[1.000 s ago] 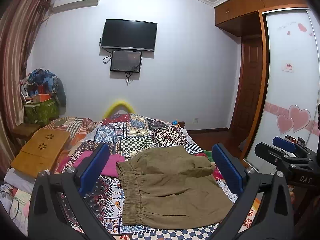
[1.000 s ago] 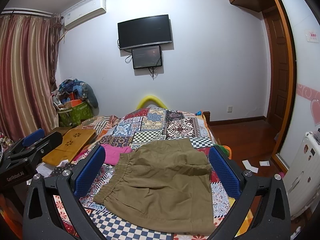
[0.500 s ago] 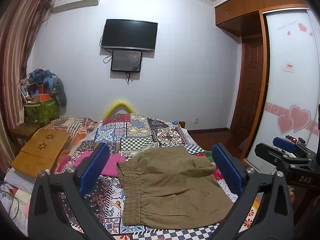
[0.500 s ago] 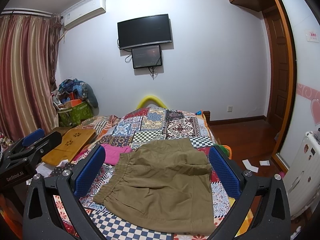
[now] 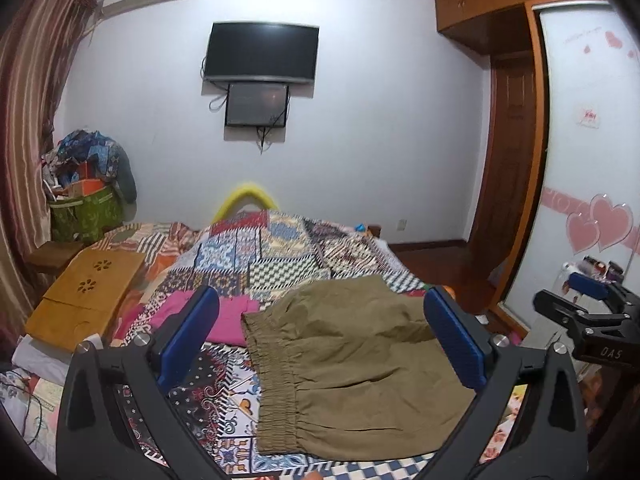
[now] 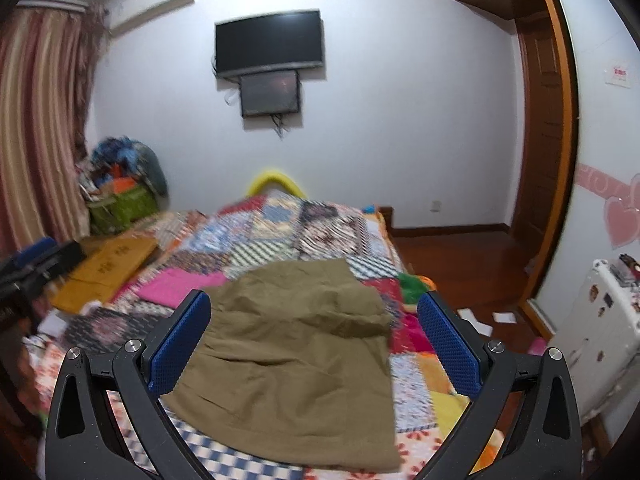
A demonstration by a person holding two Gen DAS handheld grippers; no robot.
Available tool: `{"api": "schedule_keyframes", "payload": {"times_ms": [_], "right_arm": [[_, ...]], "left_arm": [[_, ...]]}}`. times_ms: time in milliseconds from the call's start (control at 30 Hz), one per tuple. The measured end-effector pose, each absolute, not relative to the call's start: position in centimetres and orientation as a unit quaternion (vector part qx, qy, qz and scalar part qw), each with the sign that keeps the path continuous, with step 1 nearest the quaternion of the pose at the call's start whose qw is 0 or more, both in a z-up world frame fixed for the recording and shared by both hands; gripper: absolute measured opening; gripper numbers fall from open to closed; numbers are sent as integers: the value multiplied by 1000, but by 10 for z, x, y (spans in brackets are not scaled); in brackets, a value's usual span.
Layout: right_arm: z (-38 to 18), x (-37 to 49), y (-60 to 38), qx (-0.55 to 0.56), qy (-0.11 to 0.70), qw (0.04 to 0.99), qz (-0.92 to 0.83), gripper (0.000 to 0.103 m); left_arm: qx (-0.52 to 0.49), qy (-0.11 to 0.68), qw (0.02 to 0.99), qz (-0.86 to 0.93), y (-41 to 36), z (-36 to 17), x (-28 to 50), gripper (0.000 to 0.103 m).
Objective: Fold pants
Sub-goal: 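Lower both grippers onto the olive pants, left at the waistband, right at the leg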
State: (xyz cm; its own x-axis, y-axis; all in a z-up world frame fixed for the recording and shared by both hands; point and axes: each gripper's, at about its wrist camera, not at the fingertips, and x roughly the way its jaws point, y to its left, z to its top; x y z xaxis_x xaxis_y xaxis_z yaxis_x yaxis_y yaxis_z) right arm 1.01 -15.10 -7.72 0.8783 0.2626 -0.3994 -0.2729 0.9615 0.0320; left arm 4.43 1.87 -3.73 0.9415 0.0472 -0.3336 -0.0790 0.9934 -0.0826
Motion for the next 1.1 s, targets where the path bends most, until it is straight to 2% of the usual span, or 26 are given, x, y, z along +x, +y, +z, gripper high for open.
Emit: {"api": "schedule_keyframes", "payload": {"times_ms": [367,600,700,767,900,1000,1100], "right_arm": [[-124,83,-175,-21,296,950,95,103],[-146,144,-184,-35,327,941,83,103],[-157,171,-186,-30,345,935,83,103],[-164,188,-186,-27,358,929,88,102],[-176,208,-181,-37,372,922,99,99],[-185,224,-175,-47,381,917,106,99],[-197,247,-169,-40,403,905,127,90]], "left_arm": [[-38,283,955,83,70,-123,141,102],[-76,348,931,75,106,-169,205,80],[-76,370,923,68,113,-186,231,74],[-72,387,917,60,117,-196,247,73],[-67,421,904,40,120,-219,275,64],[-71,446,892,20,119,-236,288,62],[-68,466,882,13,116,-253,298,61]]}}
